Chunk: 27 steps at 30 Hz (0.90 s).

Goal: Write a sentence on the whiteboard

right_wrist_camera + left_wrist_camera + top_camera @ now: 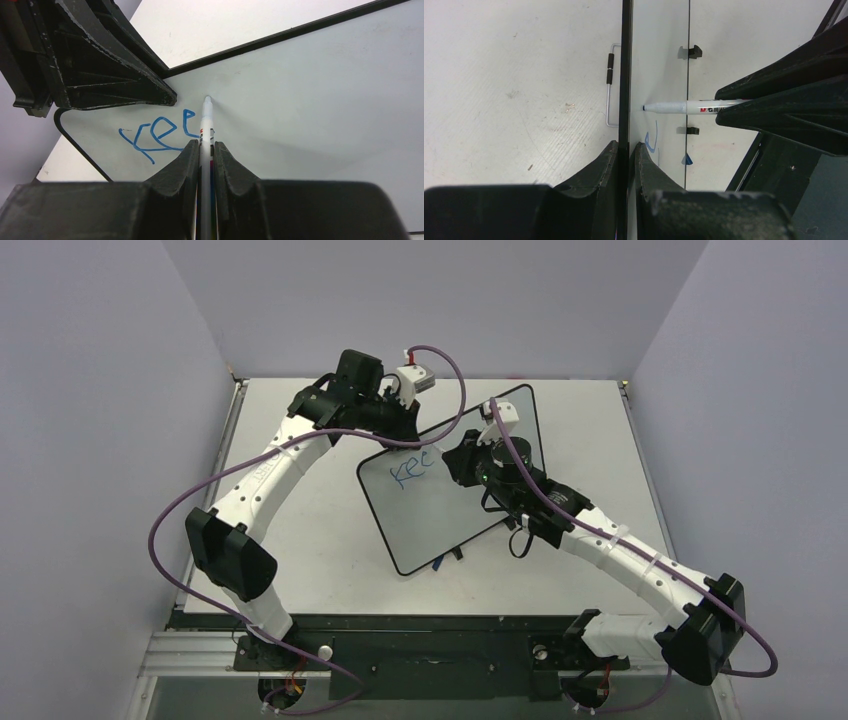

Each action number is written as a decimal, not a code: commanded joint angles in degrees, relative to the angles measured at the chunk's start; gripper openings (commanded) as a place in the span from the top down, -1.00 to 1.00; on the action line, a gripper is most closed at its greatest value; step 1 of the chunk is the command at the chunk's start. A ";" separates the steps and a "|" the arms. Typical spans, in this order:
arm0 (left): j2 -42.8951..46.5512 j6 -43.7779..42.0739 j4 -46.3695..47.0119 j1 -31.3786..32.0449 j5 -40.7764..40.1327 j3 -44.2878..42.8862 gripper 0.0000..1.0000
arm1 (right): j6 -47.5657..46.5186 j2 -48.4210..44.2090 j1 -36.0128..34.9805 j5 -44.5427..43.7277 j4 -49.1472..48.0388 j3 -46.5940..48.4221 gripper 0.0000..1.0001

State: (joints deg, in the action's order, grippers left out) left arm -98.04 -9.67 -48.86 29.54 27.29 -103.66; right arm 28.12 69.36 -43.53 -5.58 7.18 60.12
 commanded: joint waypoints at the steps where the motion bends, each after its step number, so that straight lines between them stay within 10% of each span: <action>1: 2.91 -2.80 2.53 -0.18 -5.82 -0.02 1.00 | 0.00 0.80 0.45 -0.50 -0.76 -0.53 1.00; 27: 3.51 -2.63 3.53 -0.19 -5.97 0.29 1.00 | 0.78 -6.47 -1.22 -1.27 4.56 -4.53 1.00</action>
State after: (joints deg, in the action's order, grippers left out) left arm -97.51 -9.23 -48.45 29.63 27.05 -103.09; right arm 28.82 65.30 -44.12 -5.61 10.81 52.97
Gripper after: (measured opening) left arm 0.089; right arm 0.105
